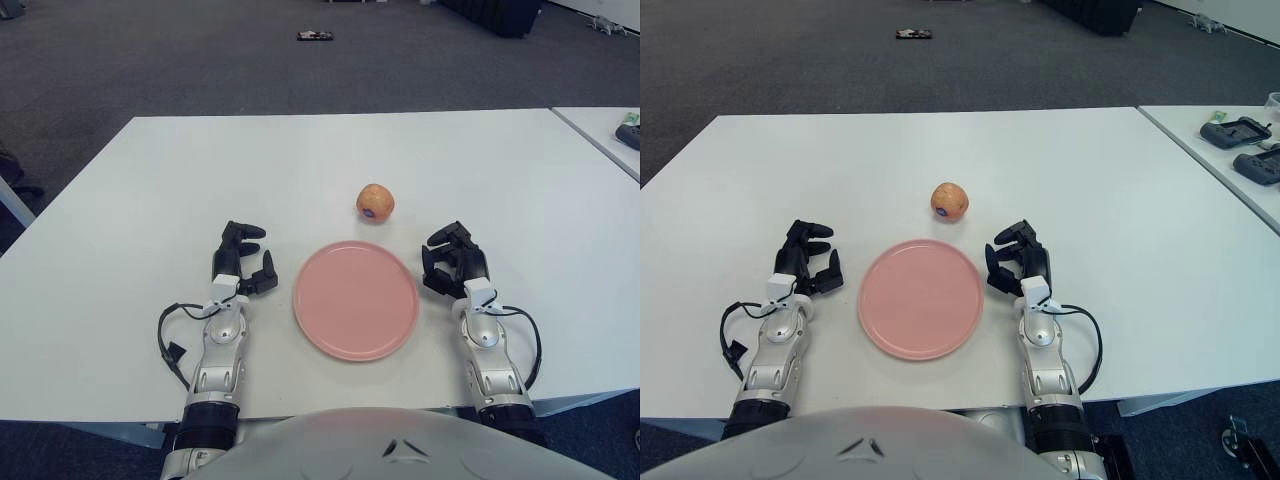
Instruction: Put the apple into the plate.
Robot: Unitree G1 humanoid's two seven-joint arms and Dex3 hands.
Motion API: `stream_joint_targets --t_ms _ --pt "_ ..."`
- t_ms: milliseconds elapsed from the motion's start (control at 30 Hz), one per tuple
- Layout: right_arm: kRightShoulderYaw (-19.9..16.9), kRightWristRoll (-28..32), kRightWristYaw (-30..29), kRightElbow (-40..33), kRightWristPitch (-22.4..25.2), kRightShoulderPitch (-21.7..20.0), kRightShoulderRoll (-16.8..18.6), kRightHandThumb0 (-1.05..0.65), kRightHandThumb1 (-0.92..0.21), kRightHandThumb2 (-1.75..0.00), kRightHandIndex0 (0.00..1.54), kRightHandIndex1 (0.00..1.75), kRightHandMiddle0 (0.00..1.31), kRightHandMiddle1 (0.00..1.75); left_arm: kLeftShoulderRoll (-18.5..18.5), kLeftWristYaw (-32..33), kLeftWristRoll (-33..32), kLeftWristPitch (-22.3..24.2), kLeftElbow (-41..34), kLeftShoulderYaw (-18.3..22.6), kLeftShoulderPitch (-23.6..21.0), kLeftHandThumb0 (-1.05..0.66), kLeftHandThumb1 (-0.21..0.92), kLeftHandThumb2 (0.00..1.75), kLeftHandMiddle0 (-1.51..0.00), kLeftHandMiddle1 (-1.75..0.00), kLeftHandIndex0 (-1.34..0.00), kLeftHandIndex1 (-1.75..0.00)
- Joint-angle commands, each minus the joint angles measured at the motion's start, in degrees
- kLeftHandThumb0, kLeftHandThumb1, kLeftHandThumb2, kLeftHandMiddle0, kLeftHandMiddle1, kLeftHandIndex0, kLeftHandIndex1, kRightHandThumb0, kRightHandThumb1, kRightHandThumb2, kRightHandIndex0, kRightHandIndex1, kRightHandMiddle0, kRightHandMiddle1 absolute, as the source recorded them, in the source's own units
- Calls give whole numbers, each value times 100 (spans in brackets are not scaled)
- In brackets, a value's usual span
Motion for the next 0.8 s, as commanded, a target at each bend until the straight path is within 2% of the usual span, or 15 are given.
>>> stream_joint_targets --t_ms 0,133,333,533,633,767 --pt "-62 65 39 -131 -4 -6 -46 -40 -58 -99 57 146 41 175 -5 2 34 64 149 -27 42 -1 31 135 -64 -174 -36 -175" --pt "-76 -72 33 -282 -40 -38 -164 -40 -58 -100 57 147 41 175 -10 0 27 27 184 -27 29 -1 29 137 -65 -174 -37 -175" --pt "-139 -217 11 -455 49 -305 -349 -40 -57 -100 57 147 41 175 -28 14 32 -47 235 -30 18 -1 29 137 -65 -175 -37 -175" --pt "-259 -188 68 -274 32 -881 -581 -40 -57 -101 57 146 41 175 -38 -21 -1 -80 265 -37 8 -1 30 136 -65 -173 -36 -175" --pt "-266 -209 56 -179 -62 -1015 -642 -40 -57 -101 57 145 41 175 -41 -17 0 -81 285 -37 -6 -1 30 136 -65 -174 -36 -175" --pt "-226 -321 37 37 -296 -1399 -787 -40 -57 -100 56 143 41 175 -40 -8 -5 -78 335 -25 -38 -1 29 138 -66 -174 -38 -175"
